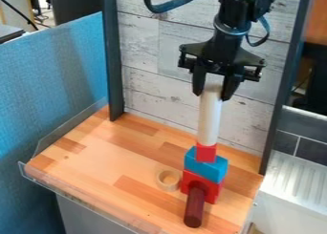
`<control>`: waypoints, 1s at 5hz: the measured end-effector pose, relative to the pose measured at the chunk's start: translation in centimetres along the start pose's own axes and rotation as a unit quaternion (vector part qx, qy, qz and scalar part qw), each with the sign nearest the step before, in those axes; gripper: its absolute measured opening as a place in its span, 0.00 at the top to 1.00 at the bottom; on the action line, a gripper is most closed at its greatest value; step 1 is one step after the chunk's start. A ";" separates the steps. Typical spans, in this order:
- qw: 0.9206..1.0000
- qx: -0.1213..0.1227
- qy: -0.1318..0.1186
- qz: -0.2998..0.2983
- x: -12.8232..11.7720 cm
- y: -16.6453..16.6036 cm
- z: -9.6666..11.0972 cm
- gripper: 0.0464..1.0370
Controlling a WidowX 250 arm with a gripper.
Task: Put candle ontop of
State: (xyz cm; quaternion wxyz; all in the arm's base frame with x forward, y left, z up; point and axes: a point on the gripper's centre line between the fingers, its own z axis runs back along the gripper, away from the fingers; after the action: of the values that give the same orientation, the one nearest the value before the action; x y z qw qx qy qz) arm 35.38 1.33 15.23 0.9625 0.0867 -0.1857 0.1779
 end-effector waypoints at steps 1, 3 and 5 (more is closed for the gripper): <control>1.000 -0.004 0.003 0.000 -0.1 -0.1 -0.1 0.12; 1.000 -0.008 0.004 0.002 -0.1 -0.3 0.0 0.03; 1.000 -0.012 0.012 0.005 -0.3 -0.2 0.0 0.04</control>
State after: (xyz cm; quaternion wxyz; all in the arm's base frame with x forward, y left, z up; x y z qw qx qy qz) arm 35.22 1.09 15.12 0.9646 0.0722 -0.1764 0.1820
